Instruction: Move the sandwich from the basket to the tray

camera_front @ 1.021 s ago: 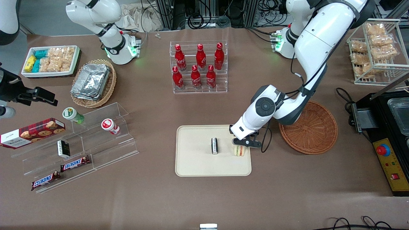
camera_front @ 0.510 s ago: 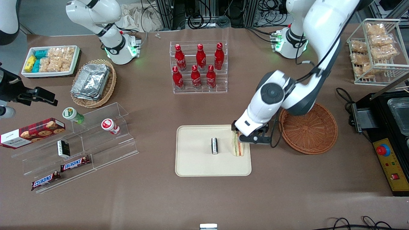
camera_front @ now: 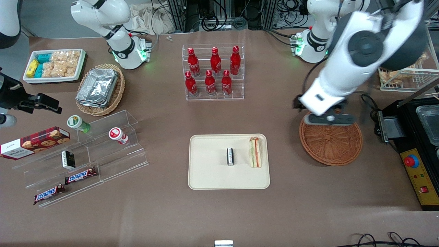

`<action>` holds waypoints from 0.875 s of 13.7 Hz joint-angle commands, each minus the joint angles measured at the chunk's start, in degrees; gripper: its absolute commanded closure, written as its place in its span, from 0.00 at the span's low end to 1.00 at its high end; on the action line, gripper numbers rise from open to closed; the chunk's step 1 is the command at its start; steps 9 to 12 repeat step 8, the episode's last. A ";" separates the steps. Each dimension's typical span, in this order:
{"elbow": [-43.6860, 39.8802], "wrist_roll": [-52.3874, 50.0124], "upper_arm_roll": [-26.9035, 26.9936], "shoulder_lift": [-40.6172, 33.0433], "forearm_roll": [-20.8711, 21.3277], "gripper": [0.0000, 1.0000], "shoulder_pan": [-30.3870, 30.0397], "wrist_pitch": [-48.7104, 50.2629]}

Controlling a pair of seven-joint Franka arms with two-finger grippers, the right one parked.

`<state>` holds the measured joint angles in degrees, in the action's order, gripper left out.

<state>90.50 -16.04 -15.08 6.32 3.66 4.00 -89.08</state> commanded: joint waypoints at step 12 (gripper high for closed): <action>-2.78 10.95 13.58 -3.06 -3.39 0.00 1.10 4.71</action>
